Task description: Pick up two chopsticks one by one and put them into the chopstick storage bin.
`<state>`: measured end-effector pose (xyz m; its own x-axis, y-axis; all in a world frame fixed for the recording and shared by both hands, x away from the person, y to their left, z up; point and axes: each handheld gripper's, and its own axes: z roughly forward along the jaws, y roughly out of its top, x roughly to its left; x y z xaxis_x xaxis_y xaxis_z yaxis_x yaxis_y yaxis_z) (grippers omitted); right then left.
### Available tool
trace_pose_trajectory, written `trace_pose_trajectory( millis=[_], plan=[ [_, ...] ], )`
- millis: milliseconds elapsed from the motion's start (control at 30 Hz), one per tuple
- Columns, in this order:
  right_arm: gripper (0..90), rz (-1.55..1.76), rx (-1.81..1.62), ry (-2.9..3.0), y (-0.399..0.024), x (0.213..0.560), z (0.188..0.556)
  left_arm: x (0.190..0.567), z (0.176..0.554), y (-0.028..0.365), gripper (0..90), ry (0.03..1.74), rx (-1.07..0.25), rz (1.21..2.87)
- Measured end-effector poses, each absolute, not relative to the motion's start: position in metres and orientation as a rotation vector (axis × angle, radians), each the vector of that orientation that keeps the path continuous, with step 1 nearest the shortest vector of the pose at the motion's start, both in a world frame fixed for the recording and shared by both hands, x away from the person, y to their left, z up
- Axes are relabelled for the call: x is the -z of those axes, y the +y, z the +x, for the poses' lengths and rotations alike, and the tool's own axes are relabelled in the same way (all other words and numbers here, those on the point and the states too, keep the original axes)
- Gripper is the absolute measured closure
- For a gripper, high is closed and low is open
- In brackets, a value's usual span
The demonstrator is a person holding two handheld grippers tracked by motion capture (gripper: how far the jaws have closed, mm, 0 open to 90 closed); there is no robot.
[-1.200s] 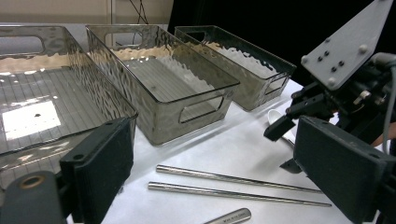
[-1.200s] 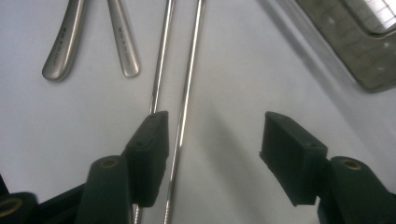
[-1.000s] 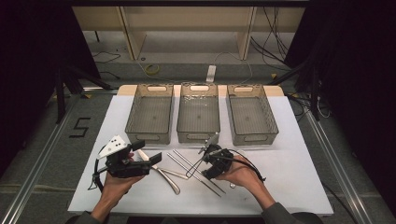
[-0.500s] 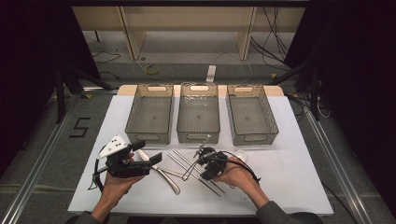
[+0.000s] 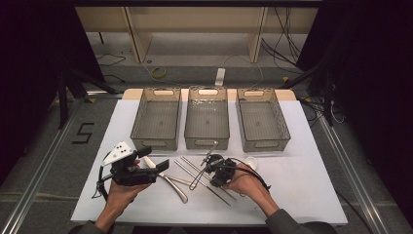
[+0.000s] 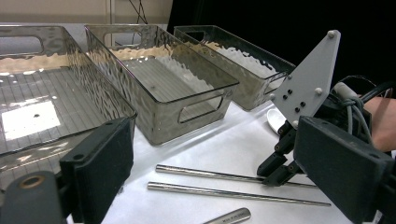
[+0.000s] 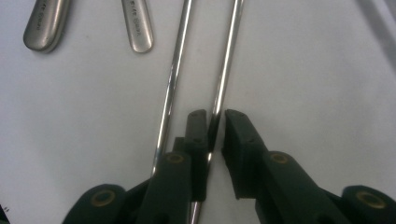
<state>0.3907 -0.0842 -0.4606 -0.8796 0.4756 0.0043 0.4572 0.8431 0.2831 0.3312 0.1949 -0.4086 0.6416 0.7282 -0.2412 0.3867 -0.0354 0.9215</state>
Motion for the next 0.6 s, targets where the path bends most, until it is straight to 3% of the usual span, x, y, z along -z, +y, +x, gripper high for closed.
trace_pose_trajectory(
  millis=[600],
  plan=[
    [87.0,0.727,-0.385,2.972,-0.0779,0.4596,0.3921,0.4081,0.3319,0.1952,11.5,0.927,-0.353,1.650]
  ],
)
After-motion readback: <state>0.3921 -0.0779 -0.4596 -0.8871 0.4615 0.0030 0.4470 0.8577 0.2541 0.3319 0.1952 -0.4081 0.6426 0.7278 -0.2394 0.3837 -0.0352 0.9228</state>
